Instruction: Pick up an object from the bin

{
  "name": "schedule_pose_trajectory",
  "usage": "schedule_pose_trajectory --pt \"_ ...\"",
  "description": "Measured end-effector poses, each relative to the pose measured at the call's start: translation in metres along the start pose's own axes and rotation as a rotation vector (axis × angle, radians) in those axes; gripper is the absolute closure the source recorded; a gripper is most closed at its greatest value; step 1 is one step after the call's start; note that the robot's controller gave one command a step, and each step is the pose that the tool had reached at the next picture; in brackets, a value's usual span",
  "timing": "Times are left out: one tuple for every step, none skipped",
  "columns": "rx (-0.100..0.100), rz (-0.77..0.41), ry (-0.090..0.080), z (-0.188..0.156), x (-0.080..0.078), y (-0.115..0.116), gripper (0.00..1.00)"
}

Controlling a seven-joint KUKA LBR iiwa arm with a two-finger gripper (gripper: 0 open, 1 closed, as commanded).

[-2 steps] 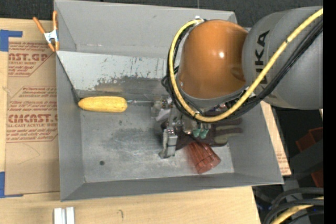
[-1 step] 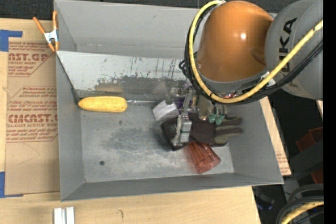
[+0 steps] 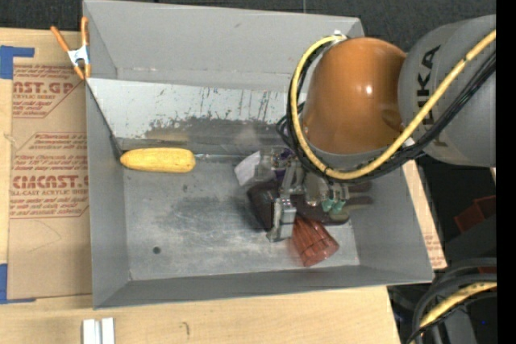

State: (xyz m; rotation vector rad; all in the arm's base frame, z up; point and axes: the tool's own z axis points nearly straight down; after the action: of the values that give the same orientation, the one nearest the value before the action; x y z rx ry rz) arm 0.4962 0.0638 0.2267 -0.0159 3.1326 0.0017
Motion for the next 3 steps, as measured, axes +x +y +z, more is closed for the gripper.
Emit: schedule_pose_trajectory --pt "0.000 0.046 0.008 0.043 0.009 -0.032 0.00" --pt "0.000 0.152 0.006 0.075 -0.024 -0.074 0.00" --pt "0.001 0.370 0.007 0.120 -0.012 -0.076 1.00"
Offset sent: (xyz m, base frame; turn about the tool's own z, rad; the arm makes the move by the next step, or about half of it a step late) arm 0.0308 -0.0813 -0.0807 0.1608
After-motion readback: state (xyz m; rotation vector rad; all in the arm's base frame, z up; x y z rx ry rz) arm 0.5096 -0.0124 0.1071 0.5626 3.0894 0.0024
